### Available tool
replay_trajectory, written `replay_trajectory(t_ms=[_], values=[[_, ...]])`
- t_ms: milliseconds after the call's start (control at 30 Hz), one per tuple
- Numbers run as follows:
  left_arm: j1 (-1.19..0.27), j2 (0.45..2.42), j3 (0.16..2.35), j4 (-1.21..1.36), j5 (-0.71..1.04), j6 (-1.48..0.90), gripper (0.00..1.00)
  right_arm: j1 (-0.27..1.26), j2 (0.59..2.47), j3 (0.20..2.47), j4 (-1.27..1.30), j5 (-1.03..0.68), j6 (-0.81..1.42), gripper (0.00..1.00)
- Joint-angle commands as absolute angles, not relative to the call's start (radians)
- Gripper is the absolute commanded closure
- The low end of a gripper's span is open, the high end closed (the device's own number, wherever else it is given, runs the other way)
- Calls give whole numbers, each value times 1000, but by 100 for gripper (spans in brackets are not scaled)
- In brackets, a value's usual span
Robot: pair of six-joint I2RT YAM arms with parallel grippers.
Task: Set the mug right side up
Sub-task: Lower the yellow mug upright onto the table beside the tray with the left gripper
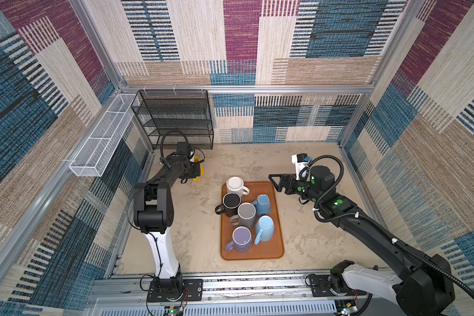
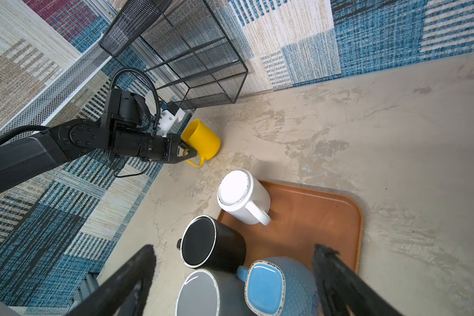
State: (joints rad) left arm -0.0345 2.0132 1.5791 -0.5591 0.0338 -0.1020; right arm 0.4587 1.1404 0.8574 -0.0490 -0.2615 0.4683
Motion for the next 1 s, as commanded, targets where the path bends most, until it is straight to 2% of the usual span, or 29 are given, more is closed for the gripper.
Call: replay_trajectory(t_ms=[0,967], values=[[-38,2017,1589,-536,-6,-95,100,459,1139,861,-21,-259,475,8],[-77,2072,1633,-593,-72,-63,100,459,1159,845,-9,-267,492,6]])
